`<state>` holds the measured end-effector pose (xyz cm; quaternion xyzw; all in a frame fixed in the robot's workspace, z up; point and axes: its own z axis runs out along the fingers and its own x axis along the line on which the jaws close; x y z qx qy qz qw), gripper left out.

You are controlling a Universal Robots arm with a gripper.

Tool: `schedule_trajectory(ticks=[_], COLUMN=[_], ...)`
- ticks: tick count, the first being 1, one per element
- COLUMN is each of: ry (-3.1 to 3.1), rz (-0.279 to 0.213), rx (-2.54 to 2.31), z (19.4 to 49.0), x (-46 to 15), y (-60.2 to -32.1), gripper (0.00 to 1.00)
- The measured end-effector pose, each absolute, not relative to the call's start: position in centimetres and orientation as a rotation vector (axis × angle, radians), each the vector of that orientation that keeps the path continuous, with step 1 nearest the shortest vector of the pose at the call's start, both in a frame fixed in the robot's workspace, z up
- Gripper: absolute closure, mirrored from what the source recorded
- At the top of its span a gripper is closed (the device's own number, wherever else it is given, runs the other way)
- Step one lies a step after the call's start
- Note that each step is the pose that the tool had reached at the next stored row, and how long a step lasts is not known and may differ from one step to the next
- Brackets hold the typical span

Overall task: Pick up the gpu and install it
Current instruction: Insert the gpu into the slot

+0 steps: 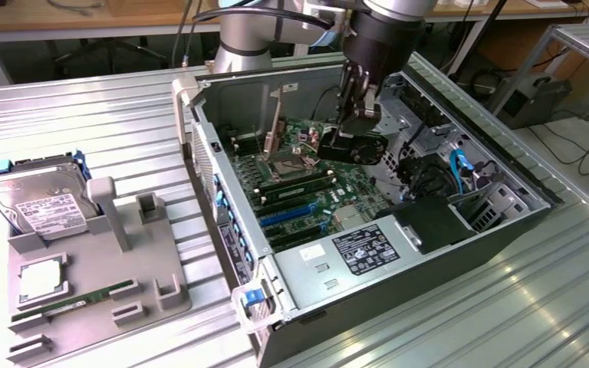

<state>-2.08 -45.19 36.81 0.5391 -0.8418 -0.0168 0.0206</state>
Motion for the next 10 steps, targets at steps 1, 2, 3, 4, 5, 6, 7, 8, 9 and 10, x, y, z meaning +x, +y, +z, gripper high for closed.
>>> schedule_trajectory(ticks=[1,2,3,4,5,6,7,8,9,10], ry=[-2.595,-2.580,-2.563,-2.547,-2.530,-2.512,-2.495,-2.477,-2.462,-2.440], rz=[-0.052,-0.052,-0.051,-0.052,-0.053,-0.054,-0.055,-0.057,-0.059,-0.062], rx=[1.695,1.718,1.743,1.767,1.791,1.817,1.841,1.867,1.888,1.919], z=[36.77,36.72,36.68,36.63,36.58,36.53,36.48,36.43,36.40,36.36], x=[-2.08,-2.08,-2.08,-2.08,-2.08,-2.08,-2.08,-2.08,-2.08,-2.08], y=[-45.19,-45.19,-45.19,-45.19,-45.19,-45.19,-45.19,-45.19,-45.19,-45.19], gripper=[0.74,0.74,0.74,0.74,0.74,0.74,0.74,0.74,0.74,0.74])
